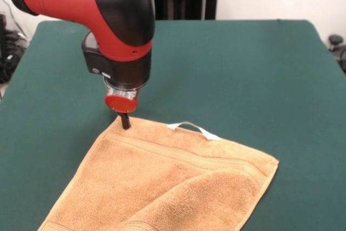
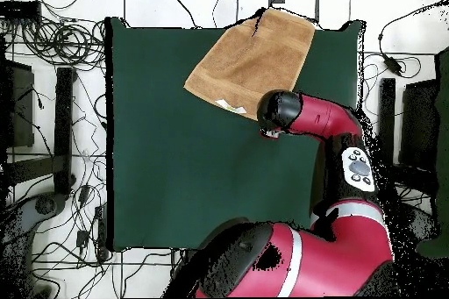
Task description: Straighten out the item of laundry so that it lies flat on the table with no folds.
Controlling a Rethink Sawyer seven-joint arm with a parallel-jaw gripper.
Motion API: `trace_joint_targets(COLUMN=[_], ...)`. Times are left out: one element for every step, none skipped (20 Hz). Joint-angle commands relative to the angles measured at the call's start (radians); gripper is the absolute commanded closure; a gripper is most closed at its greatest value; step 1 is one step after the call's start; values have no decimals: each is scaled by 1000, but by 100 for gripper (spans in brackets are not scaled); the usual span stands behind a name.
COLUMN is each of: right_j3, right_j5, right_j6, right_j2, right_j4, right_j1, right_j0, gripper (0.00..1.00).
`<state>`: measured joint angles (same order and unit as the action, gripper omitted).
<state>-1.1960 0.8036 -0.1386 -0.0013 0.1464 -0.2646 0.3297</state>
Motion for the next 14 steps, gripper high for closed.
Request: trace_joint_targets(right_j3=[-68,-67,-68,-67,-66,-65,-65,-65,-65,-66,-65,-65,-60,-55], right_j5=[-518,-512,-509,-506,-502,-499,-498,-496,-492,-490,-487,-484,-472,-460], right_j6=[-336,-334,-331,-329,-327,-325,-322,-319,-315,-312,-309,-307,-309,-311], right_j2=[2,3,4,5,5,6,7,9,12,13,14,15,9,3], right_j4=[137,135,134,134,133,133,133,133,131,132,131,131,131,131], right_j1=[325,325,325,324,324,325,325,324,325,324,324,324,326,327], right_j0=[49,49,50,50,50,51,53,55,57,59,59,59,54,49], gripper=[0,0,0,0,0,0,0,0,0,0,0,0,0,0])
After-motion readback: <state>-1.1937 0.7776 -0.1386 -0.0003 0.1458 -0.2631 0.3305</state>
